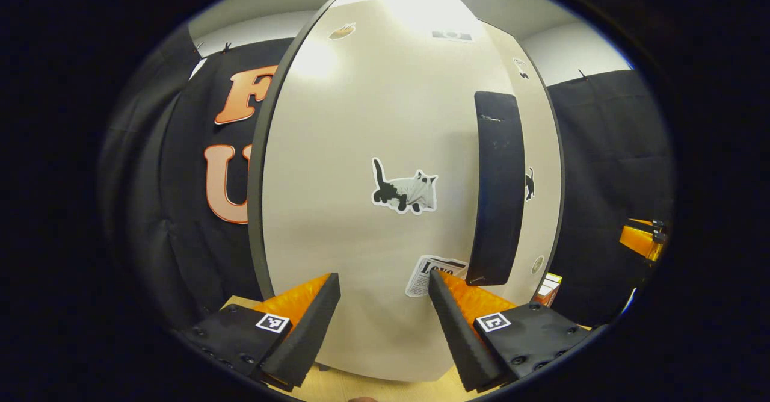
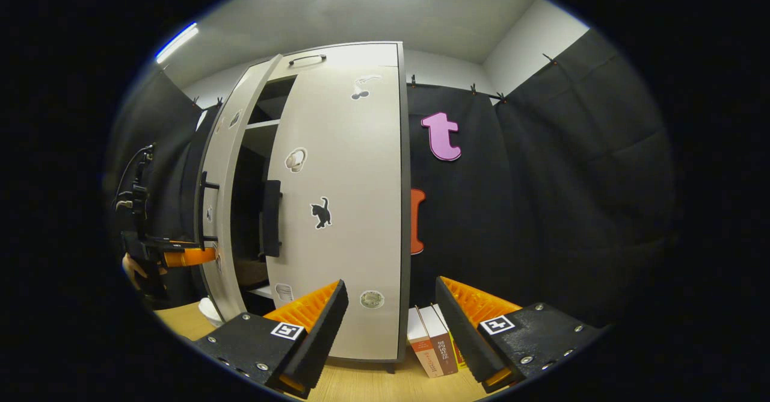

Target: Grab one shoe with the right hand and put it into the shoe cabinet, grab the other shoe with the left hand and put it into the shoe cabinet; then close the right door with the right hand and the left door with the left hand.

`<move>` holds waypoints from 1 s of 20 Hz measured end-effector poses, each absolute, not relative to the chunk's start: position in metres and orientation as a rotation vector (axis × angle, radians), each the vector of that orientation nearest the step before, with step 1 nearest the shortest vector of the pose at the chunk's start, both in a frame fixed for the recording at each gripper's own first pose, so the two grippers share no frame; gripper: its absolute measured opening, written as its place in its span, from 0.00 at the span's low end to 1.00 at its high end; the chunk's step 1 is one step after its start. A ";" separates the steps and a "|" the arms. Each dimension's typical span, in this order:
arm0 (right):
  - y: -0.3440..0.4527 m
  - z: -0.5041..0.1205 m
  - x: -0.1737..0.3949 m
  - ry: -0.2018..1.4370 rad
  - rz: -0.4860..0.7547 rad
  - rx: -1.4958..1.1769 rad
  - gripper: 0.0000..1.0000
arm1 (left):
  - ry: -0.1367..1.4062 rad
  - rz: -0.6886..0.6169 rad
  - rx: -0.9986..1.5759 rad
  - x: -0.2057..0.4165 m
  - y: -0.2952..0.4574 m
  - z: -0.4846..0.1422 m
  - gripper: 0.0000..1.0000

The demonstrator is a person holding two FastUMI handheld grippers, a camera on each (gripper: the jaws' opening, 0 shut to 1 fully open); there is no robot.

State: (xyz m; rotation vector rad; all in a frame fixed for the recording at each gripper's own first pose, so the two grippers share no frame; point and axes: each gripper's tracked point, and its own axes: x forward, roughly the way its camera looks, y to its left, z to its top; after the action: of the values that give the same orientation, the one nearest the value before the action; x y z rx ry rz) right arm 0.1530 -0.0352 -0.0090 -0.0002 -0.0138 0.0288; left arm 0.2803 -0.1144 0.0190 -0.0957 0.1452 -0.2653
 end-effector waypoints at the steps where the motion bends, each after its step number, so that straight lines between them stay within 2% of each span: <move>1: -0.035 -0.012 0.155 -0.009 0.030 0.003 0.91 | 0.149 -0.259 -0.094 0.282 -0.115 0.018 0.94; 4: -0.031 -0.020 0.162 0.003 0.039 0.008 0.91 | 0.157 -0.236 -0.083 0.290 -0.119 0.015 0.99; 9: -0.022 -0.031 0.178 0.027 0.050 0.015 0.91 | 0.167 -0.215 -0.070 0.294 -0.120 0.016 0.97; 10: -0.020 -0.033 0.181 0.032 0.051 0.016 0.91 | 0.168 -0.207 -0.071 0.294 -0.120 0.016 0.94; 11: -0.018 -0.034 0.183 0.036 0.053 0.018 0.91 | 0.170 -0.199 -0.070 0.294 -0.121 0.016 1.00; 13: -0.013 -0.036 0.187 0.044 0.061 0.027 0.91 | 0.173 -0.180 -0.061 0.293 -0.121 0.017 0.97; 18: -0.008 -0.036 0.192 0.064 0.064 0.052 0.91 | 0.186 -0.130 -0.061 0.291 -0.121 0.017 0.97; 20: -0.009 -0.033 0.192 0.075 0.066 0.064 0.91 | 0.253 -0.143 -0.071 0.285 -0.124 0.006 0.97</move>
State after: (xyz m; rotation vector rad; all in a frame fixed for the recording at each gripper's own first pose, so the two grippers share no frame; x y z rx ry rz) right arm 0.1922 -0.0089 -0.0328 0.0639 0.0746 0.0661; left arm 0.2853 -0.1237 0.0065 -0.0709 0.2530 -0.1435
